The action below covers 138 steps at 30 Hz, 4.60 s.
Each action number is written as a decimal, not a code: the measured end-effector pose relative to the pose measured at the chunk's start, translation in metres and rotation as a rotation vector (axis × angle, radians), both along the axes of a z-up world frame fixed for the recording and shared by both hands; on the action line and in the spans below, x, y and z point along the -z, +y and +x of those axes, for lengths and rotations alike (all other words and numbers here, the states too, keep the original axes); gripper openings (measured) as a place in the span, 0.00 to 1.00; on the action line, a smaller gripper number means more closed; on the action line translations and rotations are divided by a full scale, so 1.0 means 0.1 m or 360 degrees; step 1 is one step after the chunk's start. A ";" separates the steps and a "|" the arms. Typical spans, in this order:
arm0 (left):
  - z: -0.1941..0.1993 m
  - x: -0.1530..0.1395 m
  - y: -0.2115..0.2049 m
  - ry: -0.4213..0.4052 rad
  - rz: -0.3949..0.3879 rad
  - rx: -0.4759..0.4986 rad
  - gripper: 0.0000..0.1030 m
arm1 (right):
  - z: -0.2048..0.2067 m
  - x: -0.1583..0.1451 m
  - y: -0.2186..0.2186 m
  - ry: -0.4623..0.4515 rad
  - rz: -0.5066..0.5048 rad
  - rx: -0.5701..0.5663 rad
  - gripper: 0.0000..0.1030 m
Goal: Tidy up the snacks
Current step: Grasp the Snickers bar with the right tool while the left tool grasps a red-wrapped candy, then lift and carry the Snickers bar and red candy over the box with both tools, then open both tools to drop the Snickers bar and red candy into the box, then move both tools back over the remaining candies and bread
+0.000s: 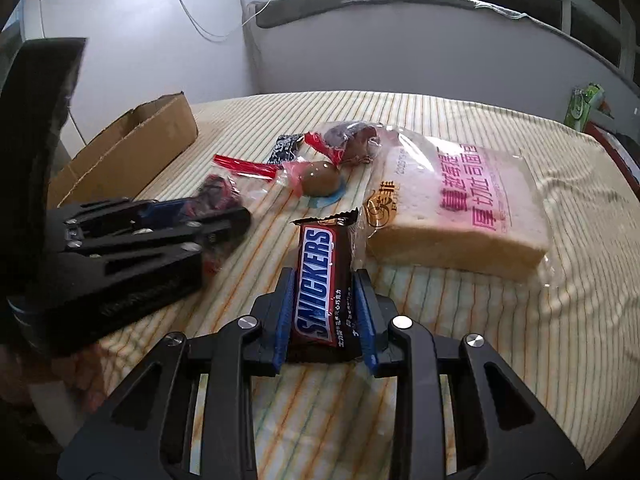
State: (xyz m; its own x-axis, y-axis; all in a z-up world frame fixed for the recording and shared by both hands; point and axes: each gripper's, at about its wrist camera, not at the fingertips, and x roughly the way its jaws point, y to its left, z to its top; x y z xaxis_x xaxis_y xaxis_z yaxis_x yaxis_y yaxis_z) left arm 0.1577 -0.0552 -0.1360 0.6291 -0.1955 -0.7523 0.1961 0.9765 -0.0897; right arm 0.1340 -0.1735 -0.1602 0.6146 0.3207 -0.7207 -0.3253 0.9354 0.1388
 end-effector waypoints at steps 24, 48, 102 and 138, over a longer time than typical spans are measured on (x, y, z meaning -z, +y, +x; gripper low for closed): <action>-0.34 -0.20 0.05 -0.0145 0.0046 -0.0037 0.32 | -0.23 -0.13 -0.06 -0.0052 0.0015 0.0043 0.29; -0.92 -1.09 0.26 -0.0509 -0.0048 -0.0037 0.32 | -0.80 -1.35 0.02 -0.0496 -0.0074 0.0108 0.29; -1.23 -0.96 2.32 -0.0559 -0.0107 -0.0562 0.32 | -0.42 -1.12 2.47 -0.0386 -0.0174 -0.0510 0.29; -1.20 -0.93 2.32 -0.0526 -0.0017 -0.0677 0.63 | -0.42 -1.09 2.34 -0.0423 -0.0105 -0.0500 0.43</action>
State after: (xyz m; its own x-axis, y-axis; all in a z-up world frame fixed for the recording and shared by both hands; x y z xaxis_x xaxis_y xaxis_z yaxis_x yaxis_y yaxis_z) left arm 0.0375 0.1765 -0.0429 0.8572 0.1218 -0.5004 -0.1972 0.9752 -0.1003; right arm 0.0918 0.0606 -0.0511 0.6615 0.4806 -0.5757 -0.6128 0.7890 -0.0454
